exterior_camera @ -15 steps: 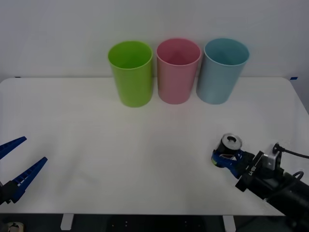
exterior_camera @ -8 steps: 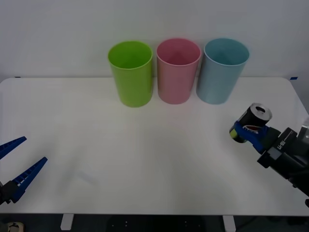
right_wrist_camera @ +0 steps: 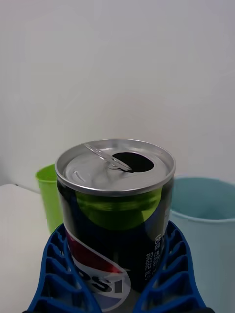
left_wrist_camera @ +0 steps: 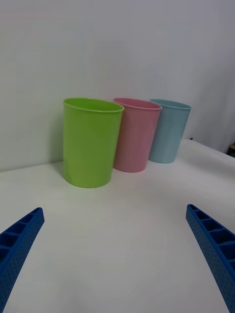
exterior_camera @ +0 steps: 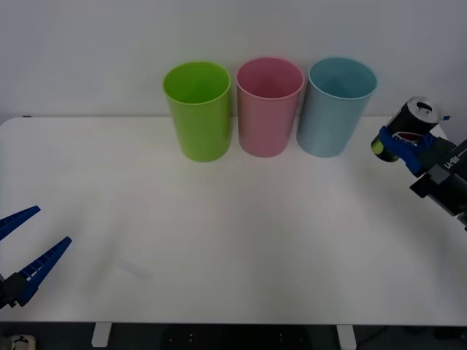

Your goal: Grasp the object on the table and drop it into the matching bin: aluminum can to the light blue bin, PET bottle to the pink bin.

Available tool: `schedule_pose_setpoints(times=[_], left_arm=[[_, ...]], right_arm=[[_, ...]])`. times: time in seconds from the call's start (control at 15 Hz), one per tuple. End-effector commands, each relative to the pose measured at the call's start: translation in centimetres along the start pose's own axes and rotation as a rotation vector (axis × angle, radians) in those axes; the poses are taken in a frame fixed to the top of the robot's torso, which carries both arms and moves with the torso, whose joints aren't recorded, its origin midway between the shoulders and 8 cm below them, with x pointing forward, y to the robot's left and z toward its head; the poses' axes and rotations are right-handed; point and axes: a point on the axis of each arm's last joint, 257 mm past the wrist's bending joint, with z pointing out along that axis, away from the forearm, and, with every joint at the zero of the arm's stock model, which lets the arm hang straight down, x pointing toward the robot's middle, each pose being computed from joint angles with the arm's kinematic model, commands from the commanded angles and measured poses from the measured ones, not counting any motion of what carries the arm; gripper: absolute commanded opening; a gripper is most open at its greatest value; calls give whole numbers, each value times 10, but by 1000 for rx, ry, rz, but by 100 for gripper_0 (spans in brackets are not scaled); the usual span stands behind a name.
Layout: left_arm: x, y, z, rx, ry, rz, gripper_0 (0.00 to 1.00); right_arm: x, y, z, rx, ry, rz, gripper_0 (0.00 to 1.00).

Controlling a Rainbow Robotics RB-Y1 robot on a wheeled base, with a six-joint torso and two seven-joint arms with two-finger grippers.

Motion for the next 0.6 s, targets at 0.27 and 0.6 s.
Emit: schedule_pose_setpoints(times=[0.27,0.6], left_arm=[[0,0,0,0,0,0,100],[0,0,0,0,0,0,100]], right_arm=[[-47,-30,31,31,-44,31,0],[-42,-72,74,66,-27,12,0]])
